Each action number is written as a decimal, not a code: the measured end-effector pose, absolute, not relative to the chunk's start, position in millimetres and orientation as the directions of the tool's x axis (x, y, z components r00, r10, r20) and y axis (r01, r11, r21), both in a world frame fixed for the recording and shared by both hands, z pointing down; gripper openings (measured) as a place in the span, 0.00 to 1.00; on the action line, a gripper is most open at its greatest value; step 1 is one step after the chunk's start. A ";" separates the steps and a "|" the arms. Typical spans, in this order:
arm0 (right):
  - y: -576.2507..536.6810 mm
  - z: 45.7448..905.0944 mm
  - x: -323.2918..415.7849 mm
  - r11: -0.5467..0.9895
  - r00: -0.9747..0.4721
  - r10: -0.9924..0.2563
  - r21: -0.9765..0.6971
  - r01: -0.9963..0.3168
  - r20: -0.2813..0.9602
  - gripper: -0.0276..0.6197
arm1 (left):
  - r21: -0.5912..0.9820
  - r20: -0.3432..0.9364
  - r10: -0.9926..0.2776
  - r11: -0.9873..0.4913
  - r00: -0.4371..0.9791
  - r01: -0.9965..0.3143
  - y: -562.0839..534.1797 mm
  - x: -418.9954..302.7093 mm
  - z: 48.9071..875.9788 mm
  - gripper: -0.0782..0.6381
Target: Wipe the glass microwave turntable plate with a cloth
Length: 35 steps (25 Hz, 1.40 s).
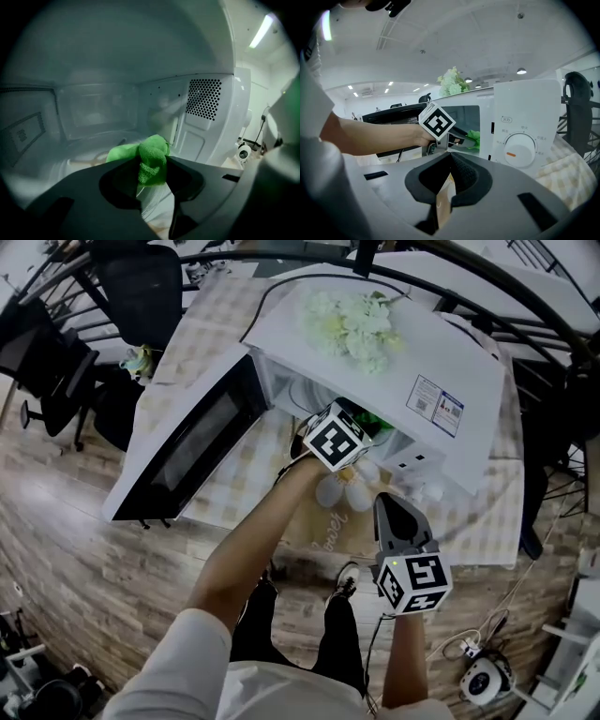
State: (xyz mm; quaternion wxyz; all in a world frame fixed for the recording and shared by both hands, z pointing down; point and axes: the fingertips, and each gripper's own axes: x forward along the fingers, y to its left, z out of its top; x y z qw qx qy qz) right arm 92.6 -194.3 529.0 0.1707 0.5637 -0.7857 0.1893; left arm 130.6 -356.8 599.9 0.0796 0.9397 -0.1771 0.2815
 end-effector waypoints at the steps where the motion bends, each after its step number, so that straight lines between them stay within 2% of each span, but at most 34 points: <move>1: -194.6 529.0 93.2 0.290 -0.306 -0.821 -0.108 -0.951 0.482 0.06 | 0.063 0.550 -0.268 -0.931 0.791 -0.358 -355.8 135.7 598.4 0.32; 3: -195.2 528.2 94.4 0.287 -0.305 -0.822 -0.111 -0.951 0.480 0.06 | 0.058 0.528 -0.269 -0.935 0.806 -0.350 -360.8 137.6 592.4 0.32; 6: -195.7 527.6 98.7 0.280 -0.298 -0.825 -0.111 -0.954 0.480 0.06 | -0.066 0.481 -0.412 -0.897 0.774 -0.436 -393.4 120.9 579.7 0.32; 9: -196.5 530.3 102.4 0.271 -0.291 -0.826 -0.113 -0.956 0.483 0.06 | -0.224 0.468 -0.610 -0.782 0.639 -0.582 -442.3 83.8 576.7 0.32; 12: -195.7 533.4 102.7 0.268 -0.289 -0.822 -0.115 -0.957 0.491 0.06 | -0.299 0.519 -0.689 -0.701 0.506 -0.648 -474.8 48.8 595.8 0.32; 17: -197.5 530.4 104.6 0.267 -0.287 -0.823 -0.113 -0.957 0.489 0.06 | -0.307 0.534 -0.699 -0.684 0.475 -0.662 -473.4 39.3 606.1 0.32; 20: -198.7 525.1 107.9 0.263 -0.283 -0.829 -0.110 -0.958 0.482 0.06 | -0.263 0.537 -0.668 -0.713 0.515 -0.650 -460.3 48.8 604.0 0.32; 30: -186.4 504.9 109.1 0.275 -0.287 -0.834 -0.097 -0.957 0.471 0.06 | -0.208 0.584 -0.482 -0.867 0.653 -0.453 -381.4 111.1 603.8 0.32; 35: -176.5 483.4 115.2 0.278 -0.280 -0.841 -0.074 -0.958 0.462 0.06 | -0.114 0.608 -0.360 -0.921 0.708 -0.372 -344.3 127.0 599.8 0.31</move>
